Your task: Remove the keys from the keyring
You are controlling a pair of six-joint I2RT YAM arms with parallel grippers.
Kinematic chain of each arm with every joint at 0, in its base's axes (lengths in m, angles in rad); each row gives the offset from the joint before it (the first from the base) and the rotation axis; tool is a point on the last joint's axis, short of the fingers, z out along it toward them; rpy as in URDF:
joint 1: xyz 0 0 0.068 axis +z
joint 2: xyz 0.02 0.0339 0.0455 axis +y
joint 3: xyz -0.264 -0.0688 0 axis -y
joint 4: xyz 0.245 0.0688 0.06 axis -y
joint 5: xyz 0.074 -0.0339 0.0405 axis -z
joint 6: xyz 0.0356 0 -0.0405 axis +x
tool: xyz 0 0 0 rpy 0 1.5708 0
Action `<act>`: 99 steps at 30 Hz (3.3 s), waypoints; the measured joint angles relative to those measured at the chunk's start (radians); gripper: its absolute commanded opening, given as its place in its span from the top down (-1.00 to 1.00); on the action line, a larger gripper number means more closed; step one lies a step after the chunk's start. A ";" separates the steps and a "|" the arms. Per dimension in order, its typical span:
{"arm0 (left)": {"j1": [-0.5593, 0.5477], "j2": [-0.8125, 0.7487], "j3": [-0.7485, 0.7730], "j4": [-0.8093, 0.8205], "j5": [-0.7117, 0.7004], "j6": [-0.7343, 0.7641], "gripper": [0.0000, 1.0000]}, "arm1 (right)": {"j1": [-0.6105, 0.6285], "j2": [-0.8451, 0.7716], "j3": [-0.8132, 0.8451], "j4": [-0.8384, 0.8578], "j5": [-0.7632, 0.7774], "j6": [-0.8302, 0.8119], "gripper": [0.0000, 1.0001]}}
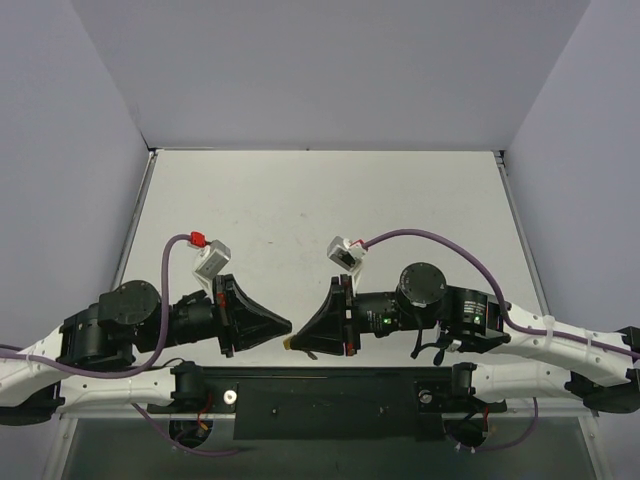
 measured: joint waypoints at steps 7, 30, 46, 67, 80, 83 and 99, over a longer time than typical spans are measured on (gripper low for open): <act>0.000 0.012 0.025 -0.048 0.029 0.015 1.00 | 0.005 0.008 0.008 -0.030 -0.011 -0.014 1.00; 0.000 -0.053 0.035 0.010 -0.029 -0.004 -0.15 | 0.025 0.010 0.024 -0.048 0.028 -0.044 1.00; 0.000 -0.063 -0.172 0.408 -0.102 -0.040 -0.08 | 0.040 -0.059 0.006 0.110 0.137 -0.031 1.00; 0.000 -0.023 -0.172 0.521 -0.097 -0.058 0.25 | 0.045 -0.090 -0.020 0.137 0.168 -0.026 1.00; 0.000 0.000 -0.172 0.540 -0.085 -0.065 0.54 | 0.051 -0.090 -0.020 0.139 0.179 -0.026 1.00; -0.001 0.001 -0.172 0.542 -0.082 -0.066 0.65 | 0.051 -0.090 -0.020 0.138 0.182 -0.026 1.00; -0.002 0.023 -0.128 0.496 -0.039 -0.055 1.00 | 0.051 -0.093 -0.020 0.132 0.178 -0.026 1.00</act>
